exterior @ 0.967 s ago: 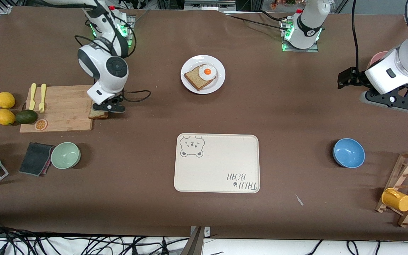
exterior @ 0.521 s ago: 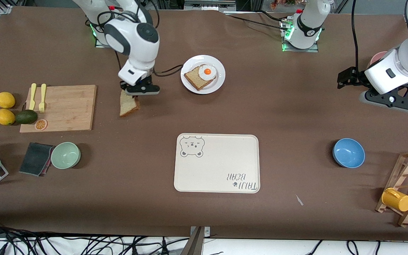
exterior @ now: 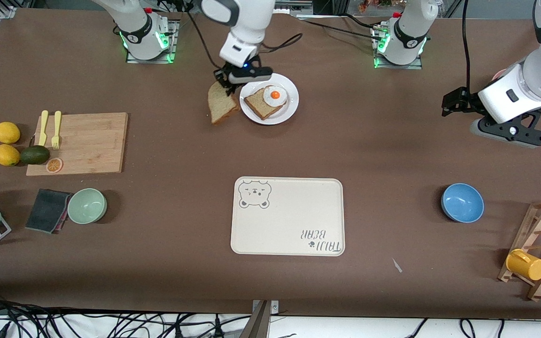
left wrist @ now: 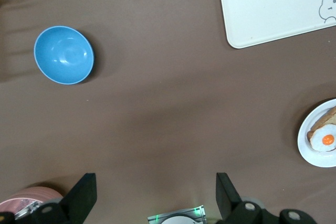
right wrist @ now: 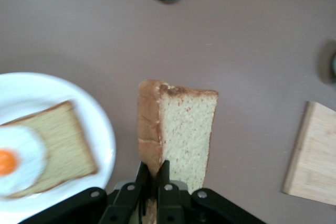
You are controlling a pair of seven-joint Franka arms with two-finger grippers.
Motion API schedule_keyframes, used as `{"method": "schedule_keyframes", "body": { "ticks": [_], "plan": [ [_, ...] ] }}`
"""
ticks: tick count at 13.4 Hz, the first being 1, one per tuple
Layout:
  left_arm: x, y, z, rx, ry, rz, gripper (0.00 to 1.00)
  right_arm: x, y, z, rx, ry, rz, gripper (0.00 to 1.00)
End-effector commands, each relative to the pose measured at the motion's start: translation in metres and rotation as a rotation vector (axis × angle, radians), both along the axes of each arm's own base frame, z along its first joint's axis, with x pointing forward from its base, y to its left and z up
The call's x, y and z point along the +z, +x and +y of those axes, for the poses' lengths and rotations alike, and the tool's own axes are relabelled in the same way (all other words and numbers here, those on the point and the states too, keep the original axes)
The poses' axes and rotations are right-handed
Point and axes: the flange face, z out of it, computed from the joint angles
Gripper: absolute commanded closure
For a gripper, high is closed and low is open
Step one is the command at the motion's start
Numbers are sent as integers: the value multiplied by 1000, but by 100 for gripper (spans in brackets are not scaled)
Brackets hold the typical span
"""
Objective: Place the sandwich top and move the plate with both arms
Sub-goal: 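Lift the bread slice with the right gripper and carry it to the plate, then lower the bread onto the egg and open the right gripper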
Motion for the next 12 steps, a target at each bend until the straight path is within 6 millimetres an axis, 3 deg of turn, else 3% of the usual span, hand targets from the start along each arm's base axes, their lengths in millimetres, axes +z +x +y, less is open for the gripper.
{"method": "schedule_keyframes", "body": {
  "ticks": [1,2,4,6,9,12],
  "plan": [
    [6,-6,2,-8,-26,25,0,-31,-43,52,24,5,7,100],
    [6,-6,2,-8,-26,25,0,-48,-67,69,64,-5,0,100],
    [5,-6,-2,-14,-27,27,0,-75,-90,79,114,-30,-52,100],
    [5,-5,2,-6,-40,25,0,-84,-92,79,117,-40,-41,100],
    [5,-5,3,-3,-40,28,0,-80,-97,90,132,-17,-44,100],
    [5,-5,2,-5,-40,25,0,-78,-86,97,136,8,-65,100]
  ]
}}
